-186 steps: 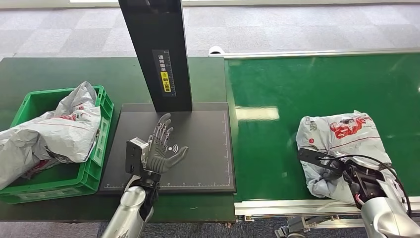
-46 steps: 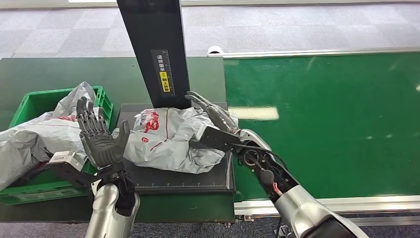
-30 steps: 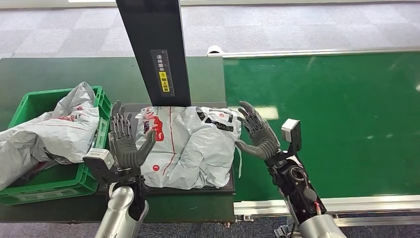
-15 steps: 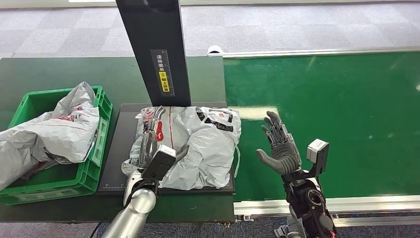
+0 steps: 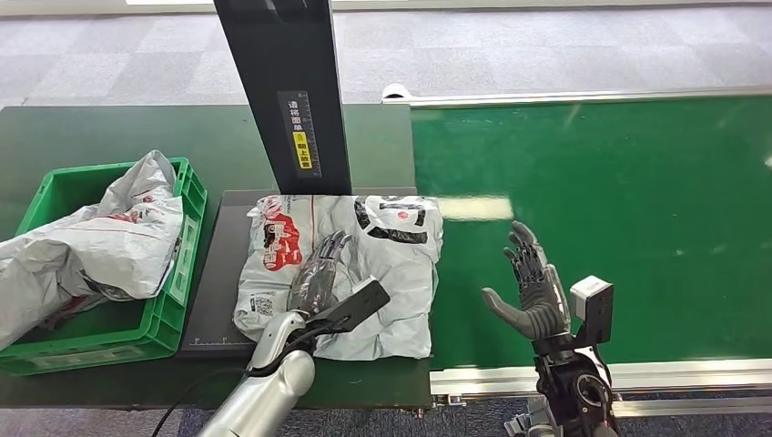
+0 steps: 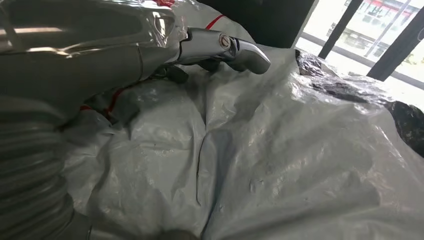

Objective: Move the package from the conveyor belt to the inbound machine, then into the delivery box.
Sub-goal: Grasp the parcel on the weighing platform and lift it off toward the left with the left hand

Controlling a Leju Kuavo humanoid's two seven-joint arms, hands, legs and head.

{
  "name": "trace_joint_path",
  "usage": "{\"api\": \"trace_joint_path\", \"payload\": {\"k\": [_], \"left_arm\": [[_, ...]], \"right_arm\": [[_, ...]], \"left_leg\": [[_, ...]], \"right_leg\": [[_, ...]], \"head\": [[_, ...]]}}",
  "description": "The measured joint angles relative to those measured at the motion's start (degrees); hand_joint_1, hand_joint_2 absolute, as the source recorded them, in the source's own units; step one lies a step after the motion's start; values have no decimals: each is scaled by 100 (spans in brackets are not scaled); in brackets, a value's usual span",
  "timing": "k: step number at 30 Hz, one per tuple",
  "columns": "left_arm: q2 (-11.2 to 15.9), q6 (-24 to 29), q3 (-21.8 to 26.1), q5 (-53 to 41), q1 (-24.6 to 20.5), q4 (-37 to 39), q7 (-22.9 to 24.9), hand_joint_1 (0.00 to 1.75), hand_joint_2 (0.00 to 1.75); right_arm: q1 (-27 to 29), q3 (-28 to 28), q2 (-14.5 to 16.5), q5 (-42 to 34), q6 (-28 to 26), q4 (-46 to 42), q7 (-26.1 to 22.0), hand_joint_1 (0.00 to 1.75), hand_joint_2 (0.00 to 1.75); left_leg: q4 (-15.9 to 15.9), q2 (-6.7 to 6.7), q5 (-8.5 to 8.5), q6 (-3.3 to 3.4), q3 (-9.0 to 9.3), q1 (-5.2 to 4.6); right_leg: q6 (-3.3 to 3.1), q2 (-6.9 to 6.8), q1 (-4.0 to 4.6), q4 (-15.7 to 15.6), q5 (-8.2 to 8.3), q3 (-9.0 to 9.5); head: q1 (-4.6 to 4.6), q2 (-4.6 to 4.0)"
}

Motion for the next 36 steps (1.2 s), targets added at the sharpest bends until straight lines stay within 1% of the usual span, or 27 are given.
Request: {"api": "trace_joint_path", "payload": {"k": [1,3,6,10,15,18,21,23,25,27,29,30,32,36], "left_arm": [[-15,-2,15,-7,-22,53,2,171,175],[-44,-5,64,-4,-30,108,-48,174,175],[-82,28,164,-1,52,45,-217,175,175],[-136,201,310,51,279,-273,-409,175,175],[-169,283,429,121,453,-592,-520,175,175],[-183,496,498,270,546,-741,-741,175,175],[-190,725,581,624,671,-958,-1116,175,175],[-203,871,635,1053,767,-1152,-1550,175,175],[-224,1100,667,1573,884,-1457,-2099,175,175],[-236,1506,678,1987,1023,-1889,-2637,175,175],[-238,2001,682,2169,1163,-2385,-3081,175,175],[-245,2204,692,2123,1230,-2642,-3253,175,175],[-283,2397,756,1640,1356,-3161,-3461,175,175],[-376,2433,924,286,1539,-4220,-3571,175,175]], "right_arm": [[43,-31,14,13,-4,-40,19,0,175],[128,-93,38,57,-31,-107,75,0,175],[250,-157,62,378,-235,-137,157,0,175],[390,-164,68,885,-515,-137,170,0,175],[488,-164,92,995,-550,-137,170,0,175],[515,-167,109,1028,-546,-137,170,0,175],[529,-169,124,1033,-508,-137,169,0,175],[529,-177,130,960,-421,-137,153,0,175],[536,-199,131,828,-318,-137,110,0,175],[547,-234,131,696,-245,-133,55,0,175],[549,-262,125,610,-216,-123,11,0,175],[546,-269,119,589,-213,-115,-3,0,175],[538,-276,109,562,-219,-94,-24,0,175],[511,-284,93,494,-234,-35,-56,0,175]], "left_leg": [[0,0,0,0,2,0],[-1,0,0,0,5,0],[-2,1,0,0,9,0],[-2,1,0,0,11,0],[-2,1,0,0,7,0],[-2,2,0,0,6,0],[-2,2,0,0,5,0],[-2,2,0,0,5,0],[-2,3,0,0,4,0],[-2,3,0,0,2,0],[-2,2,0,0,-1,0],[-2,2,0,0,-3,0],[-2,1,0,0,-4,1],[-2,3,0,0,-4,1]], "right_leg": [[0,0,0,0,0,2],[0,0,0,-1,0,7],[0,0,0,-1,0,12],[-1,1,0,0,0,11],[0,1,1,0,0,7],[0,1,1,0,-1,6],[0,1,1,0,0,5],[0,1,1,0,0,4],[0,1,1,0,0,4],[0,1,1,0,0,1],[0,1,1,0,-1,-2],[0,1,1,0,-1,-3],[0,1,1,0,-1,-3],[-1,1,1,0,-1,-4]], "head": [[1,0],[1,0],[0,0],[0,0],[1,0],[0,0],[0,0],[0,0],[1,0],[0,0],[-1,0],[-1,0],[1,0],[-1,0]]}}
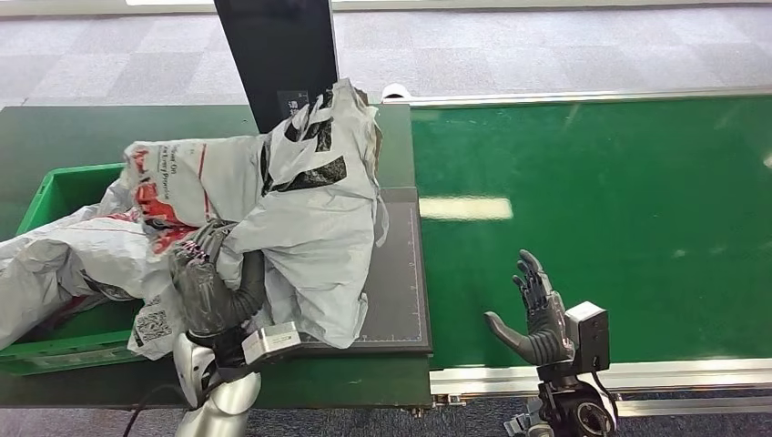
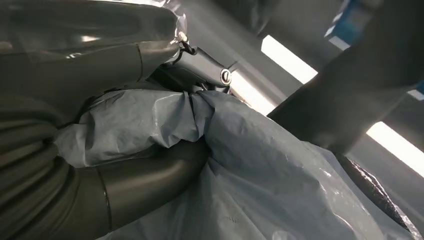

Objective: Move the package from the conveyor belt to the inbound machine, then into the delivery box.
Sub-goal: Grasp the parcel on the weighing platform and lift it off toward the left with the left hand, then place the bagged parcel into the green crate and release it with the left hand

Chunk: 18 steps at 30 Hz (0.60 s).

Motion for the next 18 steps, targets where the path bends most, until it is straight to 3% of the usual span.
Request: {"api": "trace_joint_path", "payload": {"k": [5,9,12,15,18], "left_arm": [[-56,1,332,-1308,24,-916,63,175,175],[-63,1,819,-2616,-209,-1139,616,175,175],[69,1,1165,-3316,-572,-990,1553,175,175],[527,-1,1257,-3564,-1045,-378,3050,175,175],[963,-16,1252,-3578,-1372,205,3699,175,175]], "right_arm": [[-24,-20,-48,-46,-10,73,-51,0,175],[-54,-31,-94,-67,-13,138,-100,0,175],[-90,-33,-121,-61,-13,195,-122,0,175],[-139,-38,-134,-46,-14,243,-128,0,175],[-164,-57,-140,-22,-14,275,-133,0,175]], "left_leg": [[0,0,0,0,2,0],[0,0,2,-1,3,0],[0,-2,3,-2,6,0],[0,-3,7,-5,9,1],[0,2,9,-8,10,3]], "right_leg": [[0,0,0,0,0,1],[-1,0,1,1,1,1],[-1,0,1,2,1,2],[-4,1,2,6,3,3],[-8,2,3,9,6,2]], "head": [[0,0],[-1,0],[1,0],[2,0],[1,0]]}}
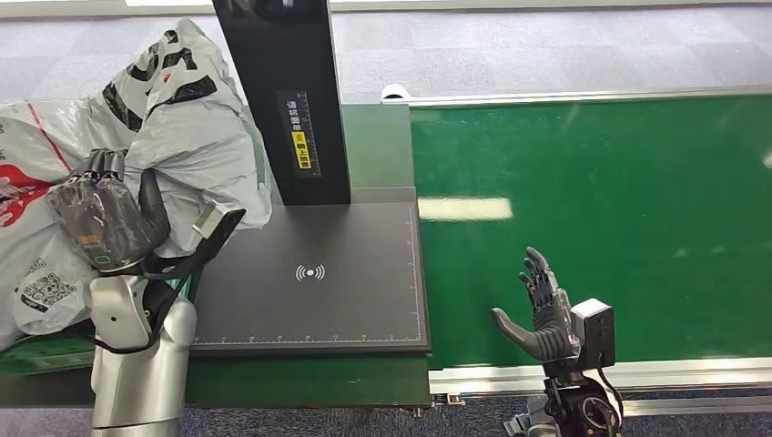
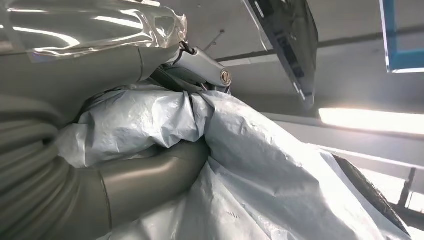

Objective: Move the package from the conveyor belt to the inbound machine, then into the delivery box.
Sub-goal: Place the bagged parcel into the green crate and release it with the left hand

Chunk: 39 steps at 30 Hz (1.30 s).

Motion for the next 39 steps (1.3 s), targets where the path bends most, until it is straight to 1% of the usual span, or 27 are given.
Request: {"api": "trace_joint_path", "payload": {"k": [2,4,8,10,12,14,17,22,24,26,29,32,35,39], "left_arm": [[184,-128,-35,-2,-143,276,275,175,175],[363,-410,-73,1,-345,609,595,175,175],[701,-1140,-62,2,-993,1591,1173,175,175],[846,-1400,-16,2,-1340,2150,1471,175,175],[965,-1509,31,4,-1635,2666,1627,175,175],[1054,-1521,57,5,-1833,3051,1665,175,175],[1121,-1517,66,5,-1978,3393,1679,175,175],[1165,-1560,67,9,-2098,3684,1731,175,175],[1192,-1705,82,19,-2179,3834,1894,175,175],[1262,-1910,142,61,-2366,4164,2127,175,175],[1454,-2257,305,198,-2759,4885,2429,175,175],[1685,-2574,525,406,-3026,5521,2691,175,175],[1905,-2791,792,599,-3130,5973,2878,175,175],[2163,-3054,1046,616,-3104,6367,3235,175,175]], "right_arm": [[-4,-21,-5,14,-2,10,-1,0,175],[0,-52,-5,34,-8,12,-1,0,175],[24,-123,-2,75,-18,12,1,0,175],[39,-159,-3,97,-14,12,1,0,175],[43,-196,-4,117,-10,15,1,0,175],[43,-216,-8,122,-9,21,2,0,175],[42,-226,-10,122,-8,25,1,0,175],[41,-230,-11,125,-9,26,1,0,175],[28,-230,-12,131,-13,38,1,0,175],[-21,-230,-15,144,-34,82,0,0,175],[-169,-229,-24,157,-67,214,-1,0,175],[-296,-222,-25,157,-83,348,-1,0,175],[-341,-206,-25,147,-94,423,1,0,175],[-353,-177,-21,127,-94,474,20,0,175]], "left_leg": [[0,1,0,0,-1,0],[0,1,0,0,-2,0],[1,-1,0,0,-4,-1],[1,2,1,0,-4,-1],[1,5,1,0,-3,-1],[1,6,1,-1,-3,0],[1,5,1,-1,-6,0],[1,5,0,-1,-11,-1],[1,5,0,-1,-12,-1],[0,6,1,-1,-11,0],[0,10,3,-4,-8,0],[-2,14,5,-7,-3,1],[-9,15,5,-8,0,1],[-13,22,3,-10,1,1]], "right_leg": [[0,0,0,0,0,-1],[1,0,-1,-1,0,-3],[1,-1,-2,-2,0,-3],[-1,1,-2,-1,2,-3],[-3,4,-1,0,4,-4],[-4,5,0,1,5,-5],[-4,5,0,2,4,-8],[-3,4,-1,1,3,-12],[-4,4,-1,1,4,-11],[-6,5,-1,1,5,-11],[-10,10,0,4,9,-11],[-11,19,1,8,9,-12],[-13,21,1,9,8,-12],[-14,25,0,9,5,-12]], "head": [[2,0],[1,0],[2,0],[0,0],[-1,0],[0,0],[1,0],[2,0],[2,0],[2,0],[1,0],[1,0],[1,0],[1,0]]}}
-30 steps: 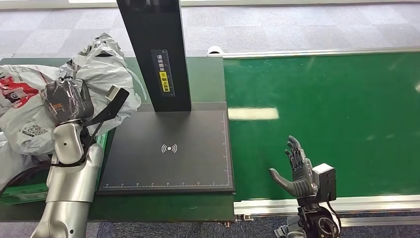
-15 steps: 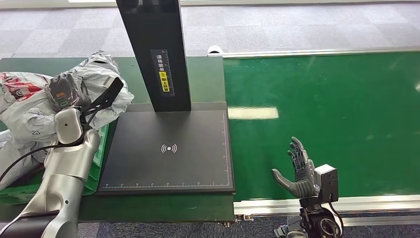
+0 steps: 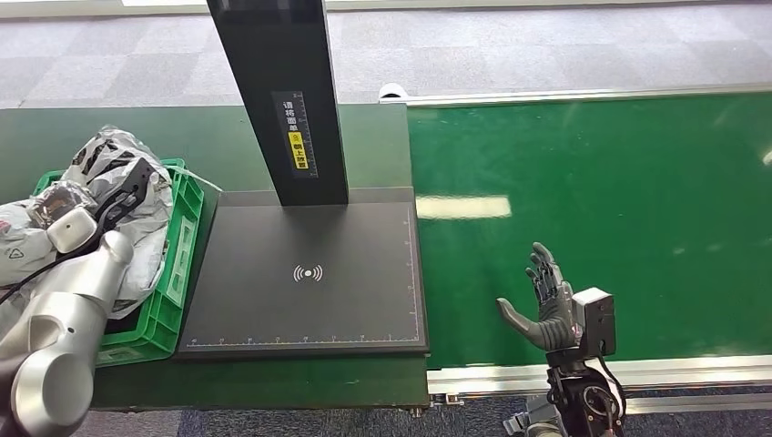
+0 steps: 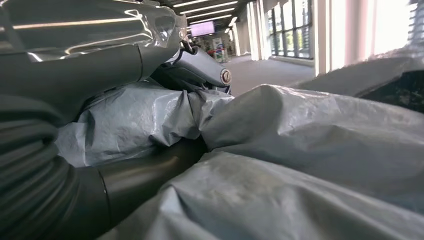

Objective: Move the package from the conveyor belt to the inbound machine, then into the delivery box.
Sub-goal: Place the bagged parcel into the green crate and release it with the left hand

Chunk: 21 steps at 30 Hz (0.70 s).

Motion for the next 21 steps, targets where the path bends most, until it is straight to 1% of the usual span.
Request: {"api": "trace_joint_path", "payload": {"k": [2,5,14,21], "left_arm": [[108,-164,87,-11,21,150,156,175,175],[200,-266,177,-14,37,289,233,175,175],[271,-306,269,-32,40,427,274,175,175],[368,-584,315,-99,113,476,560,175,175]], "right_arm": [[-23,28,1,-7,-1,27,13,0,175],[-82,77,2,-14,-5,75,21,0,175],[-135,115,4,-23,-7,178,25,0,175],[-214,132,24,-67,-38,249,25,0,175]], "left_leg": [[-1,8,0,0,3,0],[-1,23,-1,-1,9,-1],[-10,50,-5,-6,23,-1],[-25,88,-14,-20,36,-1]], "right_leg": [[0,7,-1,0,0,1],[-2,22,-1,-1,1,2],[-5,49,-2,0,4,4],[-8,93,-5,1,5,7]], "head": [[0,0],[0,0],[1,0],[0,0]]}}
